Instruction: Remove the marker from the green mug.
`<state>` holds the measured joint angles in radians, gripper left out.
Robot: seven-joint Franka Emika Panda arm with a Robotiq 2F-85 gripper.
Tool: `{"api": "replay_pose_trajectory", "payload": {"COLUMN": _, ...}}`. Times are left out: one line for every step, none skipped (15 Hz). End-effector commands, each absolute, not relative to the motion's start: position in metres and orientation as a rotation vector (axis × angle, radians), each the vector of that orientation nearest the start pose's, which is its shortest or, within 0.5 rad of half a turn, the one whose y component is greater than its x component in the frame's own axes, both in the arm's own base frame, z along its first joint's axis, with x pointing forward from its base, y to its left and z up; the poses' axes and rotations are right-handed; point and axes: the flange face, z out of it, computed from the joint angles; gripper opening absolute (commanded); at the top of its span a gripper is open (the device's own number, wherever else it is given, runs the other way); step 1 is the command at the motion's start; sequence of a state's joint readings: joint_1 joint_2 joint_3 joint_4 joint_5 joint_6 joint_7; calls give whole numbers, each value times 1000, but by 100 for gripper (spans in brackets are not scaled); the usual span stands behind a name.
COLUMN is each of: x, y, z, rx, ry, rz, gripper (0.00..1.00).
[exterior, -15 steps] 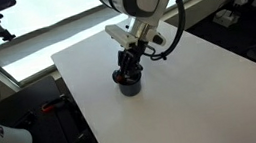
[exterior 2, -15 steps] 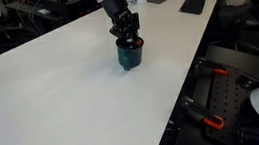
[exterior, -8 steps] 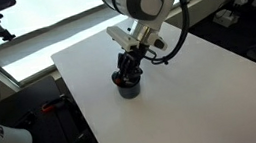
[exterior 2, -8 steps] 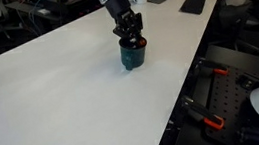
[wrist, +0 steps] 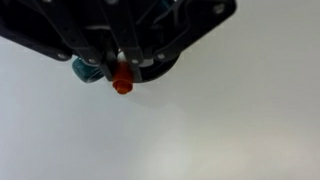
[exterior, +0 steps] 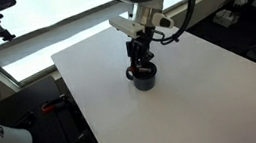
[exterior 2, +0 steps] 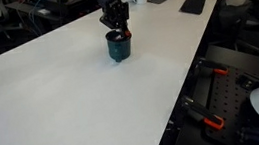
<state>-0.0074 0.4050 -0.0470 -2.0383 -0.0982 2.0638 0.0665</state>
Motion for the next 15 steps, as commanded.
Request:
{"api": "replay_pose_trajectory", "payload": {"x": 547, "y": -20, "z": 259, "rx": -3208, "ry": 53, "rz": 483, "gripper": 5}}
{"api": "replay_pose_trajectory", "payload": {"x": 547, "y": -17, "z": 268, "rx": -3210, "ry": 41, "rz": 460, "gripper": 5}}
{"api": "replay_pose_trajectory", "payload": {"x": 547, "y": -14, "z": 277, "rx": -3214, "ry": 30, "rz": 436, "gripper": 5}}
{"api": "replay_pose_trajectory", "payload": {"x": 547, "y": -10, "z": 286, "rx": -3214, "ry": 19, "rz": 413, "gripper": 5}}
{"api": "replay_pose_trajectory", "payload": {"x": 547, "y": -7, "z": 295, "rx": -3218, "ry": 10, "rz": 387, "gripper": 5}}
{"api": "replay_pose_trajectory", "payload": {"x": 547, "y": -4, "z": 306, "rx": -3217, "ry": 2, "rz": 367, "gripper": 5}}
{"api": "replay_pose_trajectory", "payload": {"x": 547, "y": -1, "z": 317, "rx": -3220, "ry": -2, "rz": 338, "gripper": 5}}
{"api": "replay_pose_trajectory", "payload": {"x": 548, "y": 0, "z": 329, "rx": -3224, "ry": -5, "rz": 305, "gripper": 5}}
{"api": "replay_pose_trajectory", "payload": {"x": 548, "y": 0, "z": 340, "rx": -3225, "ry": -5, "rz": 279, "gripper": 5}}
{"api": "replay_pose_trajectory", "payload": {"x": 550, "y": -1, "z": 350, "rx": -3230, "ry": 1, "rz": 245, "gripper": 5}}
{"api": "replay_pose_trajectory", "payload": {"x": 551, "y": -4, "z": 360, "rx": -3236, "ry": 14, "rz": 212, "gripper": 5}}
{"api": "replay_pose_trajectory", "payload": {"x": 553, "y": -10, "z": 368, "rx": -3242, "ry": 39, "rz": 176, "gripper": 5}}
{"api": "replay_pose_trajectory", "payload": {"x": 555, "y": -17, "z": 374, "rx": -3251, "ry": 71, "rz": 138, "gripper": 5}}
{"api": "replay_pose_trajectory", "payload": {"x": 557, "y": -26, "z": 379, "rx": -3262, "ry": 109, "rz": 101, "gripper": 5}}
{"api": "replay_pose_trajectory", "payload": {"x": 559, "y": -40, "z": 382, "rx": -3267, "ry": 156, "rz": 78, "gripper": 5}}
